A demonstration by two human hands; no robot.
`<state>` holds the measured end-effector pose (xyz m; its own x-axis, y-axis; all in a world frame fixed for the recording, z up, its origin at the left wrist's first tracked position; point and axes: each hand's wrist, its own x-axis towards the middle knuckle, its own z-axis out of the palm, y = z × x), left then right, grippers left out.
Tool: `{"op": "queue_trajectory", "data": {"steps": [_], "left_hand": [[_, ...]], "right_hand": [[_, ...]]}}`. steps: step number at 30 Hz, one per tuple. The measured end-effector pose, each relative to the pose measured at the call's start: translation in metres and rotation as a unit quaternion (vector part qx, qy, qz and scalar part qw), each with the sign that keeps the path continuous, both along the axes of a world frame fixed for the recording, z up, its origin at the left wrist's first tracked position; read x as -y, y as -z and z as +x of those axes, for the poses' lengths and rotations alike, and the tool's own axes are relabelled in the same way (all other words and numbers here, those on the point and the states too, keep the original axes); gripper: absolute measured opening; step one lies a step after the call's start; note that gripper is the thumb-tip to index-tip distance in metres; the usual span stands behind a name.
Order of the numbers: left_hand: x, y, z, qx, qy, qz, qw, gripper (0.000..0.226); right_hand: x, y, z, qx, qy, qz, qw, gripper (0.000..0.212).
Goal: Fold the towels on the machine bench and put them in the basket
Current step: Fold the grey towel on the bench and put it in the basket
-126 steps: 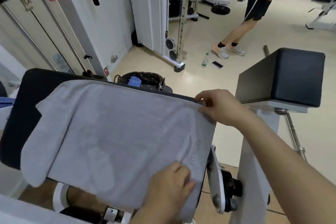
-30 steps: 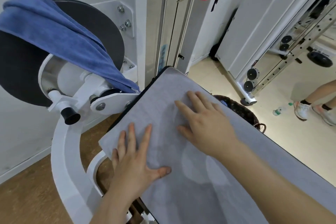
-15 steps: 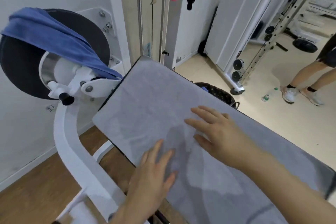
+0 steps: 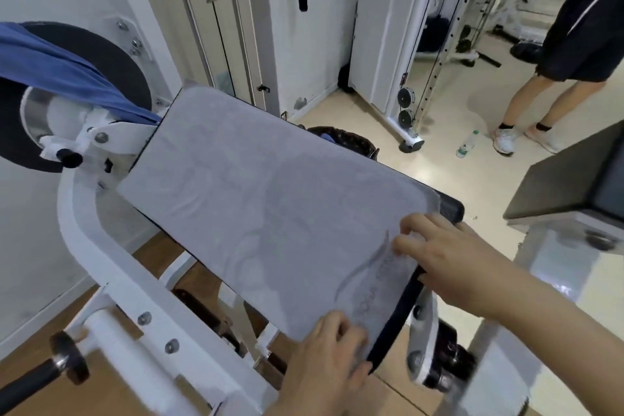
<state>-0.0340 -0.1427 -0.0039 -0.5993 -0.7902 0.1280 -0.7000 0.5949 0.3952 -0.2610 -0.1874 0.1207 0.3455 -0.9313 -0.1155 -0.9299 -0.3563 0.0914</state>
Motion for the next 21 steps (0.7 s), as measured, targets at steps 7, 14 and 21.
{"op": "queue_trajectory", "data": {"steps": [7, 14, 21], "left_hand": [[-0.013, 0.004, -0.027, 0.006, -0.076, -0.008, 0.997, 0.025], [-0.020, -0.001, -0.031, 0.033, -0.116, -0.007, 0.993, 0.030], [-0.010, -0.021, -0.032, 0.015, -0.185, 0.125, 0.975, 0.013]], "right_hand": [[-0.007, 0.003, -0.011, -0.005, 0.030, -0.016, 0.999, 0.057], [0.000, -0.004, -0.014, -0.018, 0.075, -0.022, 0.997, 0.069], [0.014, -0.012, -0.021, -0.010, 0.038, -0.039, 0.998, 0.050]]}}
